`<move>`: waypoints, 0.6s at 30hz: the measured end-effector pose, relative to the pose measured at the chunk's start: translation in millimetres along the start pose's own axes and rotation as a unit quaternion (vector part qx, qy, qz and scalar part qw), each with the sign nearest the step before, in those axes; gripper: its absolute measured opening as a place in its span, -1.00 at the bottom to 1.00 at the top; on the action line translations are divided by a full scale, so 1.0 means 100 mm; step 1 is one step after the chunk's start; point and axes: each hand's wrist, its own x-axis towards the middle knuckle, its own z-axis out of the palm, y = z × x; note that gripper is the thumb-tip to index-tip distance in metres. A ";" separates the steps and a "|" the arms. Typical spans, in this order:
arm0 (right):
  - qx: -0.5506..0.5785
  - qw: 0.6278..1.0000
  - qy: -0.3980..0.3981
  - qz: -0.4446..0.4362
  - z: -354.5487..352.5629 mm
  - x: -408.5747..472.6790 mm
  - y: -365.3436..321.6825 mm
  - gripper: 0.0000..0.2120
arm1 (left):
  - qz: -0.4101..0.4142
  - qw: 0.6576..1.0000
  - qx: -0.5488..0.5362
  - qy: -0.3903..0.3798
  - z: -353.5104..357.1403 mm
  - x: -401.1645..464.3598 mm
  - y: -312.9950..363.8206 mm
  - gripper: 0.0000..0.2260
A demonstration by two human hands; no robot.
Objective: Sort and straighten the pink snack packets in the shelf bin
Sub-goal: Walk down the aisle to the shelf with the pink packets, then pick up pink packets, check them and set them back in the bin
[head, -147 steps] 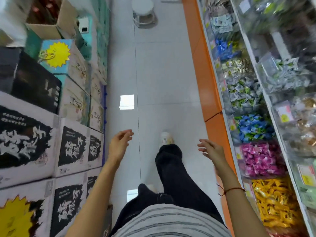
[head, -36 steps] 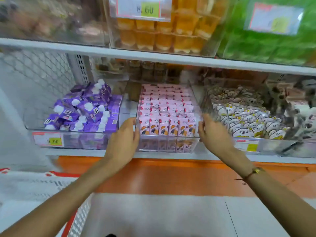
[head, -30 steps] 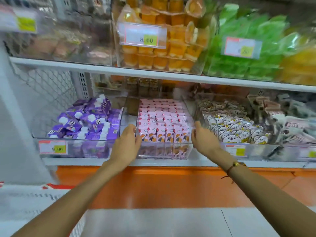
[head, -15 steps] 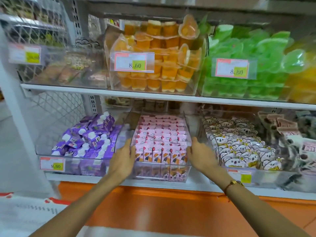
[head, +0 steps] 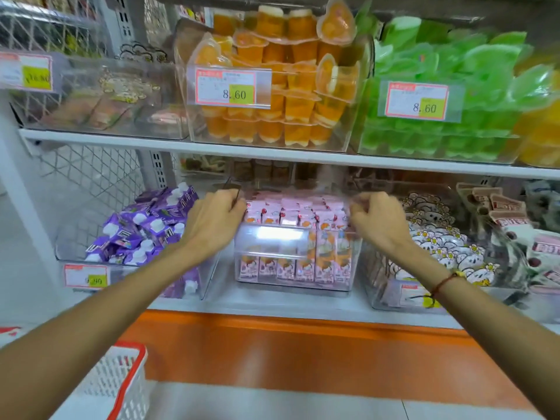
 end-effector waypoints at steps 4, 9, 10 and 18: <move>-0.005 0.999 0.008 -0.043 -0.04 -0.44 0.10 -0.72 | 0.048 0.998 -0.005 0.031 0.04 -0.52 -0.07 -0.67; -0.029 0.998 0.012 -0.046 0.20 -0.74 0.20 -0.70 | 0.032 0.999 0.003 0.006 0.30 -0.79 -0.22 -0.83; -0.044 0.998 -0.001 -0.045 0.25 -0.78 0.22 -0.76 | 0.029 0.999 0.013 -0.007 0.35 -0.83 -0.24 -0.78; -0.115 0.968 0.017 -0.221 0.17 -1.29 0.00 -0.68 | -0.027 0.989 -0.131 -0.067 0.38 -0.88 -0.34 -0.55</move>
